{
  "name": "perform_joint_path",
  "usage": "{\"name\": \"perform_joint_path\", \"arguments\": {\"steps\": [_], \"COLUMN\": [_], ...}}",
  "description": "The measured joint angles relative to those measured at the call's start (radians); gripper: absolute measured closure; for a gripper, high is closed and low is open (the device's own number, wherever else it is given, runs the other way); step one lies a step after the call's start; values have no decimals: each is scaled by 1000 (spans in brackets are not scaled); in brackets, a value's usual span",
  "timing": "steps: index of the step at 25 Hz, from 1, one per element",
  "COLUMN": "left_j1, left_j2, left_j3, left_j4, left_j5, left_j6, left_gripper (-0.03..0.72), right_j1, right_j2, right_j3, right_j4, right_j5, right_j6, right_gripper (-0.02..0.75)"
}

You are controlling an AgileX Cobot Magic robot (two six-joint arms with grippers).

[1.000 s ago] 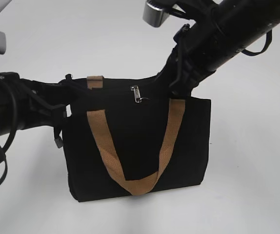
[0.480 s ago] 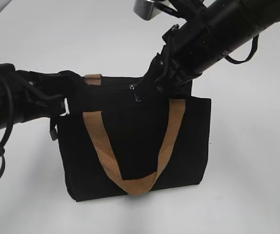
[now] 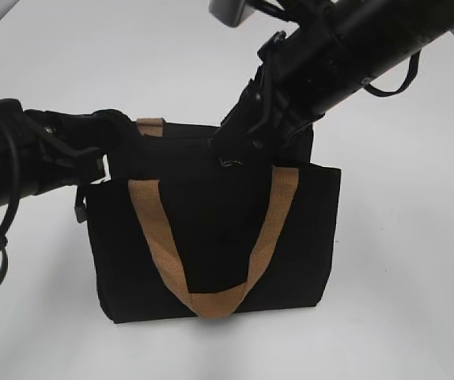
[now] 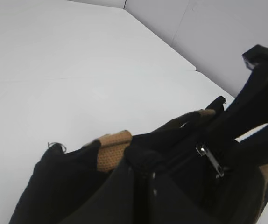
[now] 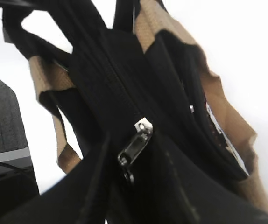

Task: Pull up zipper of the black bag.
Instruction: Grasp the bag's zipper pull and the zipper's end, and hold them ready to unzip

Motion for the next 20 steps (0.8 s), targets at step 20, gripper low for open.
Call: {"name": "perform_joint_path", "arguments": {"steps": [20], "left_j1": [0], "left_j2": [0], "left_j3": [0], "left_j4": [51], "left_j5": [-43], "left_j6": [-73], "left_gripper": [689], "right_j1": [3], "right_j2": [36], "right_j3": [0], "right_j4": [-12], "right_j5": [-40], "right_j6": [35], "right_gripper": [489]}}
